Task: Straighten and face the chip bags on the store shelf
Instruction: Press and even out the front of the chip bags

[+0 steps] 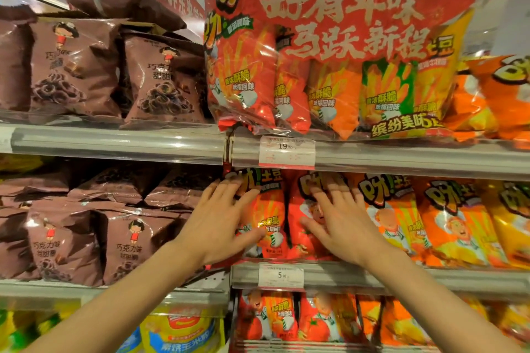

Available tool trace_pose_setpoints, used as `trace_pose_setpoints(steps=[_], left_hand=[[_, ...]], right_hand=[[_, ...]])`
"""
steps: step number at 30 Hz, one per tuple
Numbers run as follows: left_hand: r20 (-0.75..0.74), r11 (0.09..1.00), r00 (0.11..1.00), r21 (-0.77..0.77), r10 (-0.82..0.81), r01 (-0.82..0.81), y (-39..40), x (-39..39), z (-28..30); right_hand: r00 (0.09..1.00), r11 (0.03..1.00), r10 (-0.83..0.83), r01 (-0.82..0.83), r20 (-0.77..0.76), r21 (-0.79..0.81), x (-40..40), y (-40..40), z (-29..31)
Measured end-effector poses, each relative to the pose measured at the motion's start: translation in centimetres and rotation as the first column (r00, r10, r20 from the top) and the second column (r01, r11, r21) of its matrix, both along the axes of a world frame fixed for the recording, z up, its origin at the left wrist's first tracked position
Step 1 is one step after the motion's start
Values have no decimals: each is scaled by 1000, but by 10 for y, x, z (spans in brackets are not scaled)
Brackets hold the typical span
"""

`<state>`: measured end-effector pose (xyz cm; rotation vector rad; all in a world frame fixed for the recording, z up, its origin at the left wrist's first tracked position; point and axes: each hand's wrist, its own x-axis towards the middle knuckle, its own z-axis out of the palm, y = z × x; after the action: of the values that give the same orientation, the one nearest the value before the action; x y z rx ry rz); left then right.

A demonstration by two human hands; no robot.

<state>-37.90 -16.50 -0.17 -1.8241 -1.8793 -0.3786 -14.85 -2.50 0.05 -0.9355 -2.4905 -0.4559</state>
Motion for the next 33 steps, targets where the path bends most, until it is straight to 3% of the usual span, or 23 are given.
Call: trace_pose_setpoints(steps=[5,11,15,20,22,24,27,30,33], left_hand=[[-46,1000,999,13,1,0,39,52,-1],[-122,995,989,-45,85,-91,66,66,-9],[-152,1000,988,6,30,-30,74,58,-9],[-137,995,990,-89,33,-46,73,61,5],[-159,998,987,-51,27,-36,72,66,10],[-124,991,992,-130,25,-41,74,66,13],[-85,975,996,-217,27,-45,80,63,18],[-93,971,996,-237,16,-37,87,60,19],[-87,966,996,-258,2,-24,89,58,17]], right_hand=[[970,970,-242,242,-3,32,45,41,-2],[977,975,-207,203,41,90,65,64,-28],[969,970,-234,227,74,91,78,76,-25],[979,979,-192,187,68,77,81,67,-6],[994,996,-87,88,64,-8,75,58,5],[998,972,-9,22,59,-236,66,55,16],[999,830,-8,30,42,-557,49,61,31],[996,711,-13,70,86,-699,38,64,38],[999,634,23,-40,-32,-772,35,65,33]])
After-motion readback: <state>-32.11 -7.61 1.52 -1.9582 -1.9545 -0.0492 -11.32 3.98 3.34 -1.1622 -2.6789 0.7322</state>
